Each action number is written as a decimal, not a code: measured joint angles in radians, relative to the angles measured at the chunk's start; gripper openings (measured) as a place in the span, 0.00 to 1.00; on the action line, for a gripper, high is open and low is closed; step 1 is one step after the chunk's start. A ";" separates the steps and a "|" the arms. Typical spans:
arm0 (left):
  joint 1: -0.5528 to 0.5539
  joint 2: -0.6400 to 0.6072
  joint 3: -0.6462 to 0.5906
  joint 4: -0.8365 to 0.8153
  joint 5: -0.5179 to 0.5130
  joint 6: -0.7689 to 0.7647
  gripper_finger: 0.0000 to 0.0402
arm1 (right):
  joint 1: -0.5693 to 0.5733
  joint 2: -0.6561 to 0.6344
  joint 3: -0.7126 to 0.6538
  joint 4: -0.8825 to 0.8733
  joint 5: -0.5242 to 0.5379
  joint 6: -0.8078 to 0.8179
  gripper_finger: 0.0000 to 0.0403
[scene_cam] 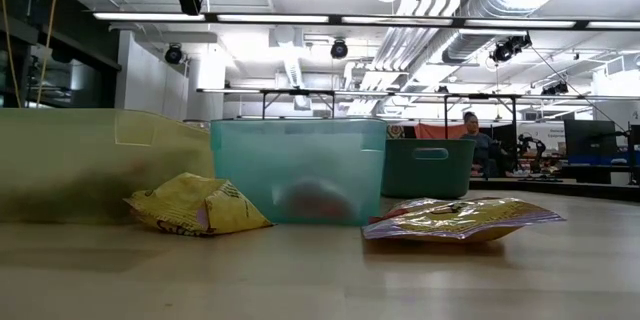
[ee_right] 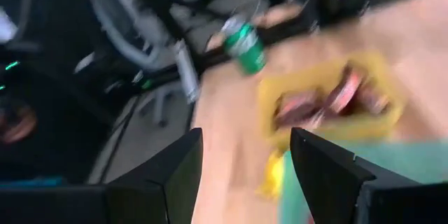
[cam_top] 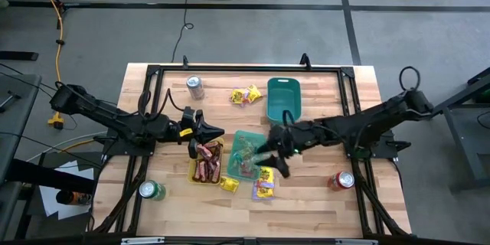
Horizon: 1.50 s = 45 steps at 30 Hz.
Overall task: Sort candy
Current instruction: Put the yellow candy into the blue bin
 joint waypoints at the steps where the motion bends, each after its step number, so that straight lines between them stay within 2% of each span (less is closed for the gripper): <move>1: 0.000 0.000 0.000 -0.002 0.000 0.000 0.00 | 0.017 -0.016 0.000 -0.038 -0.005 0.022 0.52; 6: 0.000 0.000 0.000 -0.005 0.000 0.000 0.00 | 0.134 -0.044 -0.002 -0.311 0.038 0.127 0.52; 11: 0.000 0.000 0.000 -0.006 0.000 0.000 0.00 | 0.252 0.033 -0.004 -0.467 0.173 0.184 0.52; 16: 0.000 0.000 0.000 -0.008 0.000 0.001 0.00 | 0.283 0.161 -0.004 -0.390 0.309 0.130 0.52; 23: 0.000 0.000 0.000 -0.009 -0.001 0.001 0.00 | 0.270 0.313 -0.004 -0.275 0.314 0.033 0.52; 38: 0.000 0.000 0.000 -0.030 -0.003 0.001 0.00 | 0.265 0.445 -0.003 -0.242 0.326 -0.019 0.52; 42: 0.000 0.000 0.000 -0.031 -0.003 0.001 0.00 | 0.266 0.448 -0.003 -0.240 0.341 -0.024 0.43; 45: 0.000 0.000 0.000 -0.032 -0.003 0.002 0.00 | 0.266 0.448 -0.003 -0.242 0.341 -0.020 0.29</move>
